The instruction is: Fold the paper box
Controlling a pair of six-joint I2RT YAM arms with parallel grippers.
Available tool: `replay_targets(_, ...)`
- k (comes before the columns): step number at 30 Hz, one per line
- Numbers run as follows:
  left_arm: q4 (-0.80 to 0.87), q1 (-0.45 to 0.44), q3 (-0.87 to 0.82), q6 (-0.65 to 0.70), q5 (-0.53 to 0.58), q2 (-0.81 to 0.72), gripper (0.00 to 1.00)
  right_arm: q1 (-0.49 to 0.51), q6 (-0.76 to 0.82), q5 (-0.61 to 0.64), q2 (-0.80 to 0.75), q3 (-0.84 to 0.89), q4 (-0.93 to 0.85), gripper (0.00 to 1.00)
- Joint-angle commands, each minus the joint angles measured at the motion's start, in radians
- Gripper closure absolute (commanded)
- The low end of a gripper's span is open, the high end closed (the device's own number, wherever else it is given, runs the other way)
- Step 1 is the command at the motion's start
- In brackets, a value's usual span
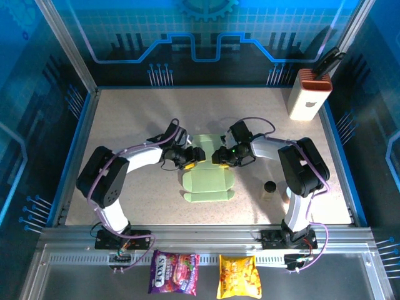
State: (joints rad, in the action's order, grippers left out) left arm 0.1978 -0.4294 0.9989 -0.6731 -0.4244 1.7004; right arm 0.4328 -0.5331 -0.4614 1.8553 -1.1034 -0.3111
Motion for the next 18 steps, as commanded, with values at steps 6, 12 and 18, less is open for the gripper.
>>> replay_targets(6, 0.12, 0.092, 0.044, 0.061, -0.001, -0.093, 0.34, 0.0, 0.042, -0.002, -0.011, -0.175, -0.114, 0.57)
replay_targets(12, 0.132, 0.154, 0.023, 0.071, -0.005, -0.112, 0.33, -0.002, 0.044, -0.017, 0.064, -0.269, -0.13, 0.57)
replay_targets(18, 0.126, 0.192, 0.041, 0.083, -0.02, -0.071, 0.33, -0.007, 0.025, -0.039, 0.178, -0.383, -0.131, 0.57)
